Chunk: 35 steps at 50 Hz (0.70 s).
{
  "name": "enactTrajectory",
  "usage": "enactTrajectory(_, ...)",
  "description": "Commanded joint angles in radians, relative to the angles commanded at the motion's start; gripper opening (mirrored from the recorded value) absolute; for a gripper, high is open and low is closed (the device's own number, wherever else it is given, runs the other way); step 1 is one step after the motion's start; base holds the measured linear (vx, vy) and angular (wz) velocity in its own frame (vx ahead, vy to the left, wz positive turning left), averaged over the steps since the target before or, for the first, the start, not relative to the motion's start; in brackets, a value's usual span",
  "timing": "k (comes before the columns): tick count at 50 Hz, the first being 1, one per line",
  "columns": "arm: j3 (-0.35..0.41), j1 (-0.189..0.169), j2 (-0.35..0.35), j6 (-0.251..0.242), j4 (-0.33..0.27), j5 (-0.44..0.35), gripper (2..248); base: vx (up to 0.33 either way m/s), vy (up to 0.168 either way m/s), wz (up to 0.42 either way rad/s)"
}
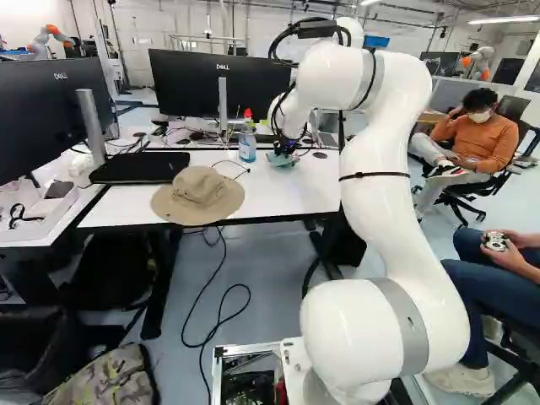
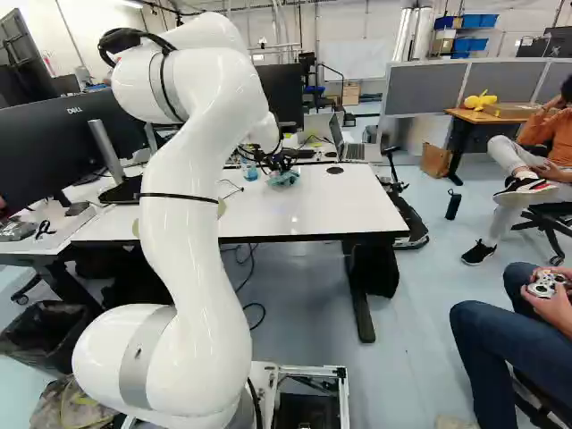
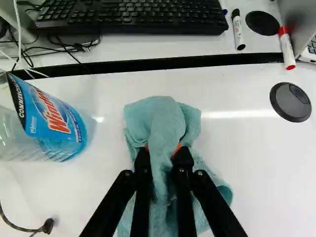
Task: Clean the table with the green towel
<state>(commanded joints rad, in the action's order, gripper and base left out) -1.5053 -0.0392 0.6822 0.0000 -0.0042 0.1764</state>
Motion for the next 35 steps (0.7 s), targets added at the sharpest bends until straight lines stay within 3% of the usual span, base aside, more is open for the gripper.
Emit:
enactTrajectory(16, -0.009, -0.038, 0.006, 0.0, 0.0, 0.0, 52, 0.0, 0.0, 0.0)
enactTrajectory(35, -0.029, -0.039, 0.008, 0.0, 0.0, 0.0, 52, 0.0, 0.0, 0.0)
